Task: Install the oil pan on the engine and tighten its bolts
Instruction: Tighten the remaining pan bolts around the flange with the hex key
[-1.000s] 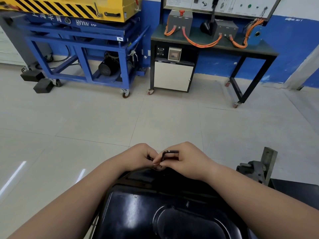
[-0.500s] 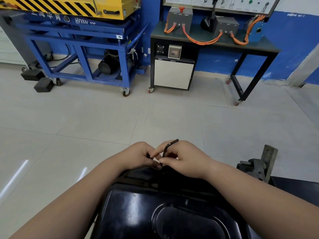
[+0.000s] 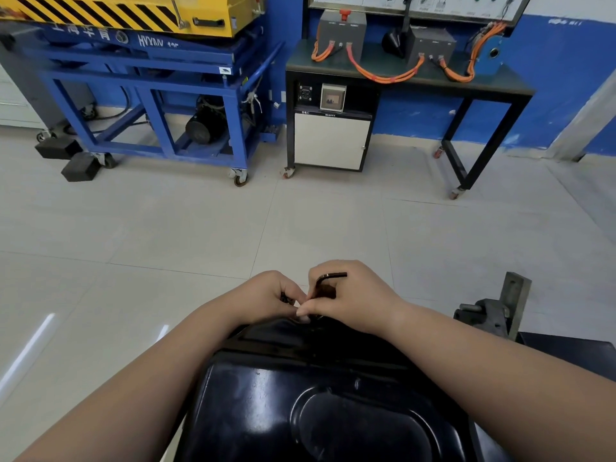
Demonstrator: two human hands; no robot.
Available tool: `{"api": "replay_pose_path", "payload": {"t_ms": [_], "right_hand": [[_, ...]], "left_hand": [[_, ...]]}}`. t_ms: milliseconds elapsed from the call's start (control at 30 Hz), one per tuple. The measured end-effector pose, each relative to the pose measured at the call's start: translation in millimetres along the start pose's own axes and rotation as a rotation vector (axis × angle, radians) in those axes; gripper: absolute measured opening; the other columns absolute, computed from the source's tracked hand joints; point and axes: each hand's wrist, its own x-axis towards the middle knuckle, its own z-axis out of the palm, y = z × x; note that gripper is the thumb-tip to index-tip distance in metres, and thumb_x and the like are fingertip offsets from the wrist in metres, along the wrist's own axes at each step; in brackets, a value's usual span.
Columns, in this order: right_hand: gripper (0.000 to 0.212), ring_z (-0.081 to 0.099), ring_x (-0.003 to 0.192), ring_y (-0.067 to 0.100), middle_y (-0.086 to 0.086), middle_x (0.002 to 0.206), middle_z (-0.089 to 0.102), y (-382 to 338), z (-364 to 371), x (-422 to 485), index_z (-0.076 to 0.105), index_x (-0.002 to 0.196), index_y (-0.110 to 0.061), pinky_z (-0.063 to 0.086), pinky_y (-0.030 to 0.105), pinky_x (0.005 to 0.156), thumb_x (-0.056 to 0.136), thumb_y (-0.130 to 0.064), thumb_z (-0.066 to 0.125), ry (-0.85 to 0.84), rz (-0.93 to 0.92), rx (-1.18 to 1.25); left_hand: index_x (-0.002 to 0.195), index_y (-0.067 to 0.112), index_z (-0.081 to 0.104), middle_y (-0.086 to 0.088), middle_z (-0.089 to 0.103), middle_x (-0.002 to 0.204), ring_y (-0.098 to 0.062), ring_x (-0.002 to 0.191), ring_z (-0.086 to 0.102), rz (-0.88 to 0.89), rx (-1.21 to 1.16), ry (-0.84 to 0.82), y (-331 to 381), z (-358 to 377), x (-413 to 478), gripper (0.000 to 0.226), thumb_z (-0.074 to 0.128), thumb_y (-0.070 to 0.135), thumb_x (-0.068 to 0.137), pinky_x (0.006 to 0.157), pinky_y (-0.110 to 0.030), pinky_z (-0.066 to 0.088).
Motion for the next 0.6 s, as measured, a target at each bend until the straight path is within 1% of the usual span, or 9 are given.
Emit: {"api": "replay_pose_path", "payload": {"t_ms": [67,100,167,233,333,433,467,533,600], "right_hand": [[0.007,0.061,0.076,0.019,-0.003,0.084,0.066,-1.4,-0.1,-1.7,0.069,0.073,-0.023,0.05,0.038,0.075,0.077,-0.021,0.074,-0.052,-0.03,0.0],[0.011,0.064,0.08,0.02,-0.002,0.091,0.069,-2.2,0.3,-2.5,0.068,0.078,-0.027,0.05,0.038,0.079,0.081,-0.017,0.07,-0.08,-0.037,-0.002],[0.017,0.066,0.083,0.019,0.004,0.094,0.072,-1.1,0.3,-3.9,0.07,0.095,-0.023,0.05,0.04,0.082,0.086,-0.011,0.061,-0.125,-0.022,0.001],[0.017,0.066,0.085,0.02,0.005,0.093,0.072,0.8,-0.1,-3.3,0.071,0.099,-0.011,0.05,0.04,0.085,0.088,-0.009,0.059,-0.136,-0.006,-0.012],[0.012,0.066,0.082,0.021,0.006,0.083,0.073,2.0,-1.5,-2.5,0.074,0.091,-0.011,0.051,0.039,0.082,0.082,-0.012,0.067,-0.081,0.049,0.032],[0.008,0.061,0.068,0.004,-0.005,0.071,0.071,-1.0,0.2,-1.6,0.075,0.082,-0.014,0.047,0.021,0.067,0.075,-0.017,0.076,-0.054,0.027,0.007],[0.009,0.057,0.065,0.003,-0.006,0.068,0.068,-2.2,1.0,-1.1,0.073,0.078,-0.013,0.043,0.02,0.063,0.074,-0.018,0.078,-0.044,0.016,-0.005],[0.017,0.055,0.063,0.01,-0.001,0.067,0.065,-1.8,1.4,1.1,0.067,0.07,-0.011,0.042,0.025,0.062,0.072,-0.022,0.08,-0.017,0.015,-0.028],[0.025,0.052,0.062,0.012,-0.005,0.063,0.058,-1.8,1.3,2.2,0.057,0.061,-0.023,0.041,0.026,0.061,0.073,-0.025,0.079,-0.013,0.03,-0.04]], "left_hand": [[0.056,0.044,0.068,-0.008,0.052,0.062,-0.015,0.062,0.043,0.004,0.006,0.002,1.0,0.5,0.0,0.022,0.075,0.027,0.069,0.062,-0.028,0.034],[0.055,0.043,0.067,-0.005,0.053,0.061,-0.013,0.061,0.045,-0.001,0.016,0.01,0.5,0.4,0.2,0.022,0.074,0.027,0.067,0.061,-0.027,0.036],[0.051,0.035,0.064,0.009,0.052,0.052,-0.004,0.054,0.047,-0.012,0.006,0.011,-1.3,0.7,1.0,0.03,0.075,0.015,0.071,0.059,-0.018,0.037],[0.048,0.026,0.058,0.018,0.046,0.043,0.008,0.05,0.046,-0.016,-0.03,-0.016,-2.3,1.8,1.5,0.041,0.07,-0.001,0.076,0.056,-0.009,0.035],[0.052,0.026,0.056,0.022,0.048,0.043,0.011,0.05,0.044,-0.008,0.007,-0.031,-2.8,0.7,2.1,0.039,0.07,0.001,0.078,0.055,-0.008,0.034],[0.048,0.035,0.06,0.018,0.046,0.045,0.003,0.054,0.041,0.0,0.026,-0.015,-1.0,-1.0,0.8,0.038,0.074,0.012,0.075,0.058,-0.018,0.035],[0.047,0.038,0.06,0.015,0.046,0.048,-0.002,0.056,0.041,0.006,0.031,-0.012,0.1,-1.2,0.8,0.038,0.075,0.015,0.074,0.059,-0.021,0.034],[0.049,0.043,0.063,0.006,0.048,0.055,-0.01,0.06,0.04,-0.004,0.042,0.001,2.0,-1.2,1.7,0.04,0.076,0.014,0.074,0.06,-0.025,0.031],[0.052,0.047,0.065,-0.006,0.049,0.06,-0.015,0.062,0.04,-0.017,0.074,0.007,3.6,-1.3,2.4,0.041,0.075,0.015,0.076,0.061,-0.025,0.03]]}}
